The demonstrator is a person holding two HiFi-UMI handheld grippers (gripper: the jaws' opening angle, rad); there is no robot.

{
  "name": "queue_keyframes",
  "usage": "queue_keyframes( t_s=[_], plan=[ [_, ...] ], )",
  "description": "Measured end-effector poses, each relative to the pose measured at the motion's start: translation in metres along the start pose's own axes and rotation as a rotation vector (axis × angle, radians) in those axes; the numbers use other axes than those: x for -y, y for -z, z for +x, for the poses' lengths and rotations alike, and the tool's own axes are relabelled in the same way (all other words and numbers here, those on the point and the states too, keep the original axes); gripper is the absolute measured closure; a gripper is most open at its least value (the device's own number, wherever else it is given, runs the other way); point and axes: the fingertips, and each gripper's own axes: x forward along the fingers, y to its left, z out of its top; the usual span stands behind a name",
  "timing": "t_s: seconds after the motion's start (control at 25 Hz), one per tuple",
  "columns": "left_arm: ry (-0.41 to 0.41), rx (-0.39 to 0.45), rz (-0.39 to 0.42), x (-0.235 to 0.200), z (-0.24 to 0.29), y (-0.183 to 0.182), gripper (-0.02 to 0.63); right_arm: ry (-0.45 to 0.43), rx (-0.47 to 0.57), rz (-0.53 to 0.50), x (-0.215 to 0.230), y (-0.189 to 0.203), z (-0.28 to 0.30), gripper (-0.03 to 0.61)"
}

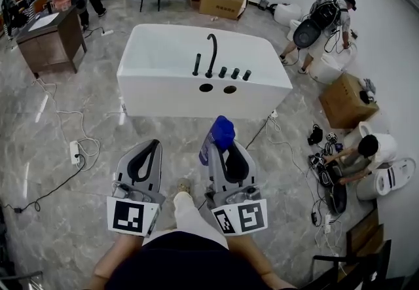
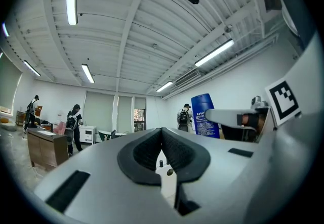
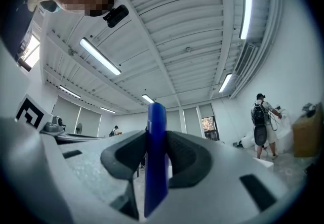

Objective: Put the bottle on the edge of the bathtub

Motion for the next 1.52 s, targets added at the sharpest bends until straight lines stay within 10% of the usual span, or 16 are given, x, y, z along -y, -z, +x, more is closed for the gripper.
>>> queue_keyframes(
  t_s=[0.84, 1.52],
  plan=[
    [-0.146, 0.030, -0.010, -0.118, 0.248, 0.022, 0.612, -0.107, -0.030, 0.005, 0.132, 0.059, 0.245, 0.451],
    [-0.186, -0.024, -0.004, -0.173, 0.324, 0.062, 0.612, -0.104, -0.052, 0.038, 0.173, 0.109, 0.330, 0.451]
  ],
)
